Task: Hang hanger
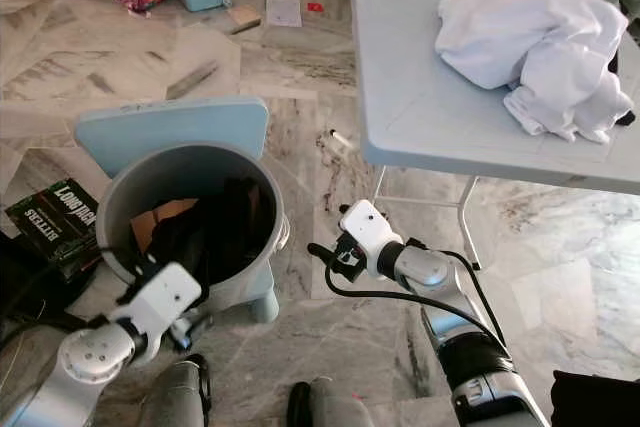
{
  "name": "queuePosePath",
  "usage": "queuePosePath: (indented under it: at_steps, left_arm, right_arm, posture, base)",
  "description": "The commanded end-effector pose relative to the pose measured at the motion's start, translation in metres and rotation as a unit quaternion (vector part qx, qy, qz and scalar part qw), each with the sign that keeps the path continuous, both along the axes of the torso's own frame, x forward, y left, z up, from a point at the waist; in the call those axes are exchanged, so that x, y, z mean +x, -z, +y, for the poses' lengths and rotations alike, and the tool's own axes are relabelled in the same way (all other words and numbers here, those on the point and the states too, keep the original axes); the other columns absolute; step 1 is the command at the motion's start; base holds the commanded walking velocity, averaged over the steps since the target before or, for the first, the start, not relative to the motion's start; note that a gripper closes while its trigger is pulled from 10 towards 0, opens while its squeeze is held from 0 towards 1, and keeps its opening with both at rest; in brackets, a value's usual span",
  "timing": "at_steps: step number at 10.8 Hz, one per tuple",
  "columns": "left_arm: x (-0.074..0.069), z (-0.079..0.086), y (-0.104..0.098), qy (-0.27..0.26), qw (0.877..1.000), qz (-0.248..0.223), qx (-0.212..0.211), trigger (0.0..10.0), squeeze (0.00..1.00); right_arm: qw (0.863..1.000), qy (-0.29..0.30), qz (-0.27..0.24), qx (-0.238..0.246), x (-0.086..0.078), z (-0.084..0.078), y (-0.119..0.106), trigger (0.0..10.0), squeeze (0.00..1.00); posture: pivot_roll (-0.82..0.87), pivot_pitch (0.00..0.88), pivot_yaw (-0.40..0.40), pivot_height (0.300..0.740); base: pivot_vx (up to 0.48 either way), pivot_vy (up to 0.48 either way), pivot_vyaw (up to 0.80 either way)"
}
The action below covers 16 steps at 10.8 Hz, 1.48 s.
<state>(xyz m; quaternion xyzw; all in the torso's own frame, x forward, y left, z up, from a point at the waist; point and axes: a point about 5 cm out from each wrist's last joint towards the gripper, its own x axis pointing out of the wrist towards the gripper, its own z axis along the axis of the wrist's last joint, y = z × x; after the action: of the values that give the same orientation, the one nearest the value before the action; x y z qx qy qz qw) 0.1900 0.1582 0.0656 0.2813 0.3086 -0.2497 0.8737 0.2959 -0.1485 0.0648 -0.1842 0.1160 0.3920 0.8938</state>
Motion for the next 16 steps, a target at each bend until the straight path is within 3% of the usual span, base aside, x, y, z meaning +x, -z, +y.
queuePosePath:
  at_steps: [1, 3, 6, 7, 10, 16]
  left_arm:
    - [-0.005, -0.002, 0.001, 0.010, 1.000, 0.016, 0.005, 10.0, 0.00]
    - [-0.008, 0.003, 0.009, -0.006, 0.999, 0.033, 0.011, 10.0, 0.00]
    - [-0.002, 0.013, 0.024, -0.032, 0.999, 0.032, 0.008, 10.0, 0.00]
    - [0.004, 0.015, 0.026, -0.033, 0.999, 0.021, 0.001, 0.0, 0.00]
    - [0.019, 0.011, 0.021, -0.009, 1.000, -0.011, 0.017, 0.0, 0.00]
    - [0.019, 0.008, 0.017, -0.004, 1.000, -0.022, 0.009, 0.0, 0.00]
  right_arm:
    - [1.000, 0.000, 0.002, -0.008, 0.001, -0.003, -0.001, 10.0, 1.00]
    - [1.000, -0.001, 0.004, -0.009, 0.002, -0.002, 0.000, 10.0, 1.00]
    - [1.000, 0.000, 0.002, -0.009, 0.003, -0.001, -0.001, 10.0, 1.00]
    - [1.000, 0.001, 0.001, -0.010, 0.003, -0.001, -0.001, 10.0, 1.00]
    - [1.000, 0.004, -0.003, -0.011, 0.004, -0.002, -0.002, 10.0, 1.00]
    - [1.000, 0.011, -0.011, -0.016, 0.006, -0.004, -0.002, 10.0, 1.00]
  posture:
    - [0.04, 0.163, -0.138, 0.740]
    - [0.04, 0.162, -0.138, 0.740]
    - [0.04, 0.160, -0.139, 0.740]
    - [0.03, 0.160, -0.141, 0.740]
    - [0.03, 0.158, -0.140, 0.740]
    - [0.03, 0.157, -0.139, 0.740]
  base:
    - [0.000, 0.000, 0.00]
    - [0.000, 0.000, 0.00]
    - [0.000, 0.000, 0.00]
    - [0.000, 0.000, 0.00]
    - [0.000, 0.000, 0.00]
    - [0.000, 0.000, 0.00]
